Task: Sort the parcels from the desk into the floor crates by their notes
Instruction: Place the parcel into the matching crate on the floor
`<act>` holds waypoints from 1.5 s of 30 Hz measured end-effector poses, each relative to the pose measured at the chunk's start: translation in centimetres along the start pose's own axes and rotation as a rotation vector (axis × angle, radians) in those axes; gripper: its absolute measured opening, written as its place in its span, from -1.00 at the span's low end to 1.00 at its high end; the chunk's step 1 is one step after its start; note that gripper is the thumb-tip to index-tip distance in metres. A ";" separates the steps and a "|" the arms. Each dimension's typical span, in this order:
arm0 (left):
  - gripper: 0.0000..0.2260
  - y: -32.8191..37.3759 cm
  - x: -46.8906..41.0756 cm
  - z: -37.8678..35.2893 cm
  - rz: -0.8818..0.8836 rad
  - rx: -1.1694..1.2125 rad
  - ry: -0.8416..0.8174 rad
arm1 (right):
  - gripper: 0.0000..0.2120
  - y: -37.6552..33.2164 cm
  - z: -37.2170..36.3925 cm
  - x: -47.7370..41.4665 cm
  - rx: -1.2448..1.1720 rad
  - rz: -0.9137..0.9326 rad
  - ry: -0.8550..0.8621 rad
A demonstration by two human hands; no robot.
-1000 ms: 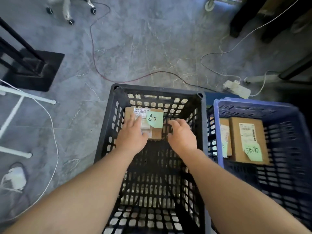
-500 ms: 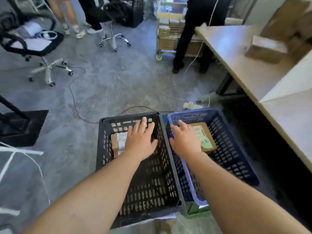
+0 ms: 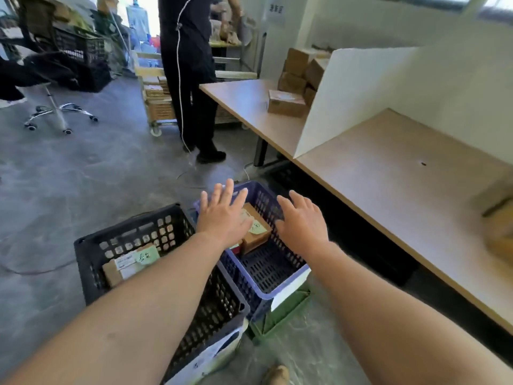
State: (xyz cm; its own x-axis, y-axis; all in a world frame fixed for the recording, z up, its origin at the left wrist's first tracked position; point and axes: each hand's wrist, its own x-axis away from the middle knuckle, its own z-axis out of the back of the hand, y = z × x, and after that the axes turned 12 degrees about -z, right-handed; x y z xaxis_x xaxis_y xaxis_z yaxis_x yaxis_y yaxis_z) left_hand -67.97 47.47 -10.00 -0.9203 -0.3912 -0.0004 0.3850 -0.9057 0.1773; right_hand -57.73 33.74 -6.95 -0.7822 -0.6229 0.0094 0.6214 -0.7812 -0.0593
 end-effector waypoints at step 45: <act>-0.33 69.2 -3.7 -7.7 -0.896 -0.136 -0.019 | -0.39 62.7 6.3 27.1 0.023 -0.833 0.258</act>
State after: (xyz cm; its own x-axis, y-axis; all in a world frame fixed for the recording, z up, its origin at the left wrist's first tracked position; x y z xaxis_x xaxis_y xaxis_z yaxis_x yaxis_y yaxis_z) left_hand -37.38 -14.96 -5.33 -0.8797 0.4710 -0.0655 -0.4720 -0.8816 0.0003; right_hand -39.70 -32.34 -4.14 -0.9662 0.1783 -0.1860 -0.1591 -0.9807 -0.1135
